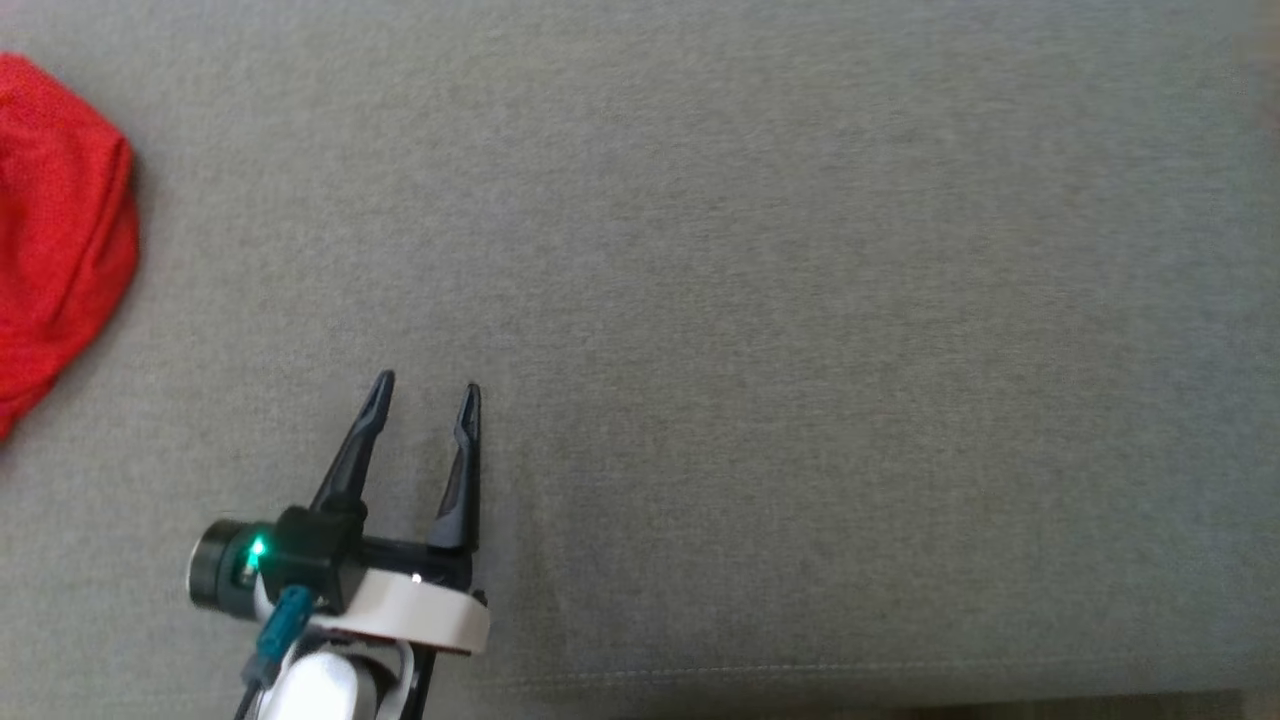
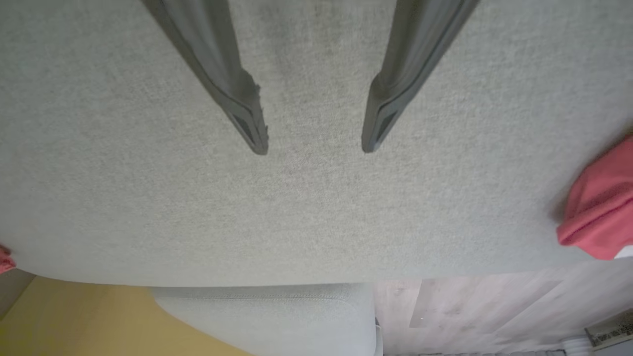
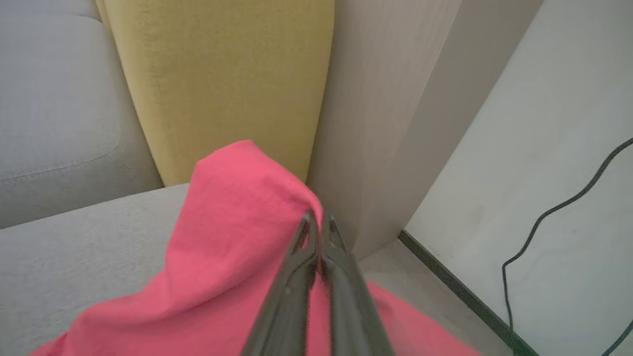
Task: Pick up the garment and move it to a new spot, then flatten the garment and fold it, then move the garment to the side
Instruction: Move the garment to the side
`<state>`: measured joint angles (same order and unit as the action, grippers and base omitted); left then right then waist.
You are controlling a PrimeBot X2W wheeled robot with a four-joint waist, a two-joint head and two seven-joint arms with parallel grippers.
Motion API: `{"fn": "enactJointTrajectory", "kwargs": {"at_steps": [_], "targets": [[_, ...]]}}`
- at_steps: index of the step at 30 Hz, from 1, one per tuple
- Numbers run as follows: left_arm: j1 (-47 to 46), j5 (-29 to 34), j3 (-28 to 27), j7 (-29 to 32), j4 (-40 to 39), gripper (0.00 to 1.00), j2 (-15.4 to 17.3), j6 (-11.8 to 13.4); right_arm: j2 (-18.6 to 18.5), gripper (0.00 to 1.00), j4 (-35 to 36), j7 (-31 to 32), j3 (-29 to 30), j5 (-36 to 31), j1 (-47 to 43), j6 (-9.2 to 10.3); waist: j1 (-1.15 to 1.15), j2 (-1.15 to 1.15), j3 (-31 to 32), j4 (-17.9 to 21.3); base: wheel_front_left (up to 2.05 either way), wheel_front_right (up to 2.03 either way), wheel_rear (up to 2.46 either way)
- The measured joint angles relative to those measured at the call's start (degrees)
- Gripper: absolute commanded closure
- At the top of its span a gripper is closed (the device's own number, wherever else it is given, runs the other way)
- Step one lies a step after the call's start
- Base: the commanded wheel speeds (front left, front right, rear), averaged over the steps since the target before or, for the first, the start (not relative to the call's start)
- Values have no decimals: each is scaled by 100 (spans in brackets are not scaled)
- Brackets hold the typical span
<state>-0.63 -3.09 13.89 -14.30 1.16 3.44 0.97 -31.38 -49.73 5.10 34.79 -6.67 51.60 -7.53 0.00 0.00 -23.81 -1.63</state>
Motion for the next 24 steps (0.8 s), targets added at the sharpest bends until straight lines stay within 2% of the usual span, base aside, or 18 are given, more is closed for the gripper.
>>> {"fn": "enactJointTrajectory", "kwargs": {"at_steps": [3,4,5,6,7,12,16,21,24], "targets": [[86,1,-1,0,-62,0,2,3,-102,100,-166,3,555,-644,207,0,0,0,-112,-111,0,0,0],[85,1,-3,0,-80,0,2,4,-109,78,-196,54,743,-880,271,0,0,0,-143,-134,0,0,0],[82,1,-4,0,-96,0,2,5,-108,16,-221,111,915,-1113,333,0,0,0,-170,-151,0,0,0],[79,1,-3,0,-99,0,1,16,-98,16,-221,121,1071,-1312,373,0,0,0,-191,-162,0,0,0],[77,0,-3,0,-99,0,0,47,-77,0,-216,110,1216,-1521,411,0,1,0,-202,-166,0,0,0],[44,-4,13,0,-85,0,-5,64,142,0,-126,-419,1440,-2437,410,0,0,0,-81,-112,0,0,0],[43,-60,15,0,-31,0,-11,104,343,0,-202,-955,1343,-2659,409,0,0,0,133,-42,0,0,0],[47,-240,26,0,98,0,-18,115,461,0,-423,-1708,1004,-2502,348,0,0,0,545,17,0,0,0],[95,-374,9,0,226,0,-25,158,708,0,-425,-1930,515,-1979,-58,0,0,0,972,25,0,0,0]]}}
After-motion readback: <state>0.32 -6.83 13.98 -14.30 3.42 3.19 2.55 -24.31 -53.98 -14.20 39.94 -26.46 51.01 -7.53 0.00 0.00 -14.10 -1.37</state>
